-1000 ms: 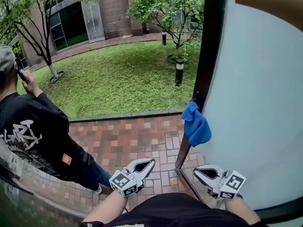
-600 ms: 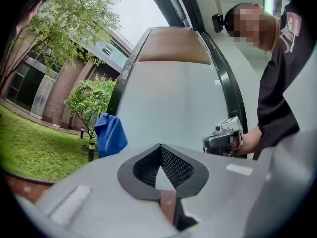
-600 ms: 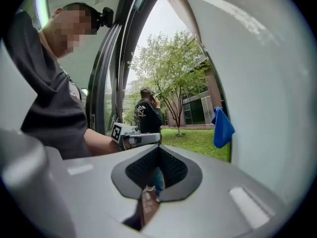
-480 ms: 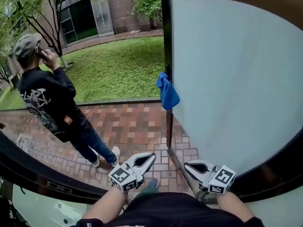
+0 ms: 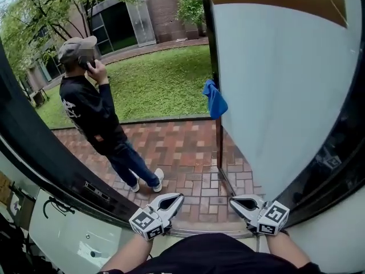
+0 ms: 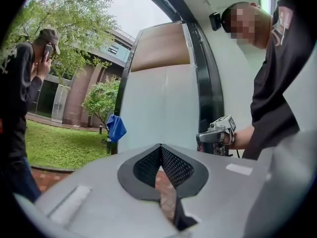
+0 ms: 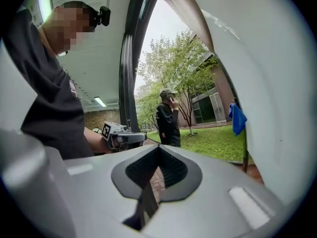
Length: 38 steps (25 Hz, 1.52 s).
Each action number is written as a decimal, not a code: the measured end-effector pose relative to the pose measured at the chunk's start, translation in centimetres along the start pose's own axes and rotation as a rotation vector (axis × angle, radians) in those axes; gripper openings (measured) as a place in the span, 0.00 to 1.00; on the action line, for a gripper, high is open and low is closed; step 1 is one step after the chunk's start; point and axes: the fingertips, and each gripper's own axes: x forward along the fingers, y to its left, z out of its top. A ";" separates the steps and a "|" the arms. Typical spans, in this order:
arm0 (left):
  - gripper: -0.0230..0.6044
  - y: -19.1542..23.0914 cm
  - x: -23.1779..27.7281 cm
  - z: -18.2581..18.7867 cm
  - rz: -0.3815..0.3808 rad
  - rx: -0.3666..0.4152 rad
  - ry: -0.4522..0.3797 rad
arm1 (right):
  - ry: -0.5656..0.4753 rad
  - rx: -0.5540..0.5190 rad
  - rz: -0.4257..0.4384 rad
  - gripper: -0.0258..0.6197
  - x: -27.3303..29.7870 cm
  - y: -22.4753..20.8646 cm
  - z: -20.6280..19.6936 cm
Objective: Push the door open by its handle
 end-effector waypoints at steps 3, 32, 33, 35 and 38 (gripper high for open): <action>0.04 -1.4 -3.2 -0.1 -0.039 0.012 -0.019 | 0.005 -0.013 -0.042 0.04 0.1 3.0 -0.1; 0.04 -15.1 -24.9 -3.2 -0.029 -0.078 -0.075 | -0.046 0.104 -0.220 0.04 -9.0 24.2 -3.2; 0.04 -15.5 -24.7 -3.3 -0.035 -0.070 -0.072 | -0.044 0.103 -0.218 0.04 -9.3 24.2 -3.7; 0.04 -15.6 -24.3 -4.0 -0.041 -0.058 -0.065 | -0.042 0.098 -0.211 0.04 -9.3 24.1 -4.4; 0.04 -15.9 -24.6 -4.0 -0.034 -0.059 -0.055 | -0.045 0.088 -0.196 0.04 -9.3 24.7 -4.4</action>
